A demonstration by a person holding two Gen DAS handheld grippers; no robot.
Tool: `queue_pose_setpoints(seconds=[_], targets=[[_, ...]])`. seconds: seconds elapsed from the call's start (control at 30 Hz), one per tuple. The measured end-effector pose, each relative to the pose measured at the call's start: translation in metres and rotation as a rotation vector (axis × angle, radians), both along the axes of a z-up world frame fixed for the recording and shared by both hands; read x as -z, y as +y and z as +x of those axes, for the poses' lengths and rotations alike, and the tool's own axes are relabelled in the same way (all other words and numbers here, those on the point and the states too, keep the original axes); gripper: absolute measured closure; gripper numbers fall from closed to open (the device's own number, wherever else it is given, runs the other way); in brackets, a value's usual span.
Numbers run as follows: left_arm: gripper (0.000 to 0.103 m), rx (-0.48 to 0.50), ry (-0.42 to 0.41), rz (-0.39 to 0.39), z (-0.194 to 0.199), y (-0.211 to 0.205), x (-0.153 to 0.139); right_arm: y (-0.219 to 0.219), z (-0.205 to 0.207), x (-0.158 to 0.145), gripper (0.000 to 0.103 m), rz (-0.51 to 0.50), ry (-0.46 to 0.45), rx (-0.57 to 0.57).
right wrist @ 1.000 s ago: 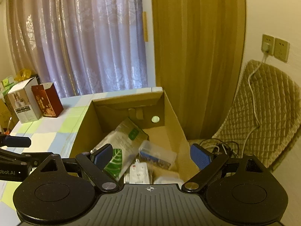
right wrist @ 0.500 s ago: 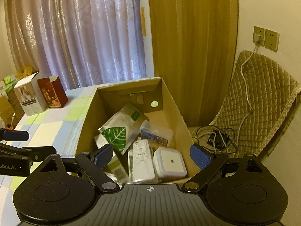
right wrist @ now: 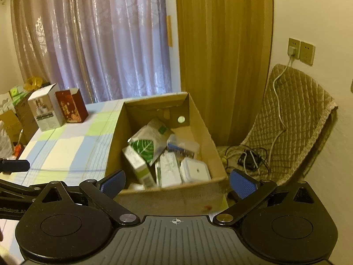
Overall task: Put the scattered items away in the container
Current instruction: 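Withdraw both tools up and away from the filled box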
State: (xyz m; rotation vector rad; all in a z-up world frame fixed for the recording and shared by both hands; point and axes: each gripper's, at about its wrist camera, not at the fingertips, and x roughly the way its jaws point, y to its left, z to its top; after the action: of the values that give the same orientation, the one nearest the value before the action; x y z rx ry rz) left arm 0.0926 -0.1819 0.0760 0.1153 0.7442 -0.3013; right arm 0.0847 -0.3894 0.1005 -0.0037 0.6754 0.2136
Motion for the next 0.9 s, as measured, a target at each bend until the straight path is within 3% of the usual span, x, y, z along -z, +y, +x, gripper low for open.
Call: queue_pose_setpoints(seconds=[0.17, 0.47, 0.9], targets=[[0.001, -0.051, 0.009, -0.011, -0.026, 0.004, 0.0, 0.005, -0.028, -0.001, 0.0, -0.037, 0.028, -0.018], [0.001, -0.093, 0.037, -0.098, -0.054, 0.016, -0.006, 0.007, -0.06, 0.004, 0.0, -0.047, 0.072, -0.017], [0.001, -0.11, 0.054, -0.095, -0.067, 0.016, 0.002, 0.005, -0.071, 0.01, 0.0, -0.061, 0.096, -0.016]])
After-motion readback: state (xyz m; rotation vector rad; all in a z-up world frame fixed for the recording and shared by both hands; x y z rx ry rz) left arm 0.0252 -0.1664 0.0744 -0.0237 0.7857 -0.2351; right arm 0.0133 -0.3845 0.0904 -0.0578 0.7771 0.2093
